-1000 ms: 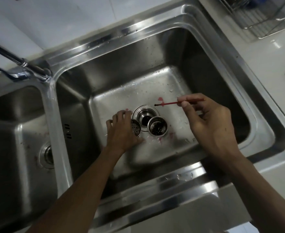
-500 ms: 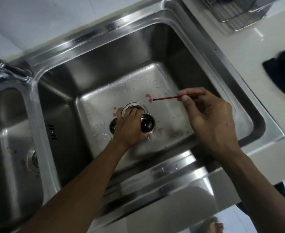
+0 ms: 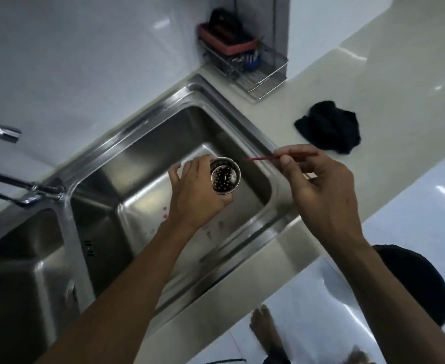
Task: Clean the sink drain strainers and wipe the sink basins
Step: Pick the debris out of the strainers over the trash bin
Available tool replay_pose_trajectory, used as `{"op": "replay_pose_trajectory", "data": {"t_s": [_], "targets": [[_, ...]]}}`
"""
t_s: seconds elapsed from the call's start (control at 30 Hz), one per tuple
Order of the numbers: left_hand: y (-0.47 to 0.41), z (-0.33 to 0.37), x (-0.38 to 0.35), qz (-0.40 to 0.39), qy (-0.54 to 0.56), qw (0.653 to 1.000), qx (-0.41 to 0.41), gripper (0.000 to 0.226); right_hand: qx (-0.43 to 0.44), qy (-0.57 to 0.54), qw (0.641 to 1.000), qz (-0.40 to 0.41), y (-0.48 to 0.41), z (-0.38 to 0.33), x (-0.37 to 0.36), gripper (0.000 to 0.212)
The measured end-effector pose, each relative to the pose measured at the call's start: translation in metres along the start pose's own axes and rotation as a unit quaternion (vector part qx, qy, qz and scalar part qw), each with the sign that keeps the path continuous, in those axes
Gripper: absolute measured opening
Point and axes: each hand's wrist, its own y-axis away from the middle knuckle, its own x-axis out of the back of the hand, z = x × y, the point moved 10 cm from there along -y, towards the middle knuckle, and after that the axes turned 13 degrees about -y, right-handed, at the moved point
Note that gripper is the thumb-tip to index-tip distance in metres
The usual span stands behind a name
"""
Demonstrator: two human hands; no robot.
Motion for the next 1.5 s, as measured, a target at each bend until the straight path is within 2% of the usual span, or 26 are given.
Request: {"op": "replay_pose_trajectory", "data": {"t_s": [0.17,0.37,0.5,0.63,0.77,1.07,1.3,1.5], "targets": [[-0.019,0.126,0.039,0.026,0.015,0.997,-0.075,0.082,-0.006,-0.033,0.994,0.1,0.019,-0.013,0.114,0.014],[-0.005,0.308,0.037,0.045,0.095,0.98,-0.17,0.078,-0.029,-0.039,0.977,0.208,0.064,-0.003,0.271,0.014],[0.027,0.424,-0.006,0.005,0.15,0.962,-0.228,0.076,-0.056,-0.018,0.964,0.259,0.104,0.03,0.366,0.014],[0.066,0.489,-0.084,-0.071,0.187,0.945,-0.257,0.08,-0.097,0.01,0.957,0.274,0.146,0.099,0.423,0.016],[0.106,0.512,-0.183,-0.114,0.18,0.937,-0.275,0.081,-0.141,0.017,0.948,0.284,0.19,0.201,0.442,0.015],[0.183,0.499,-0.373,-0.175,0.12,0.924,-0.318,0.086,-0.217,0.032,0.939,0.265,0.257,0.401,0.406,0.019],[0.202,0.504,-0.436,-0.206,0.096,0.922,-0.313,0.088,-0.228,0.079,0.901,0.36,0.292,0.452,0.424,0.022],[0.21,0.517,-0.451,-0.217,0.085,0.914,-0.333,0.089,-0.249,0.062,0.91,0.326,0.293,0.469,0.41,0.023]]}}
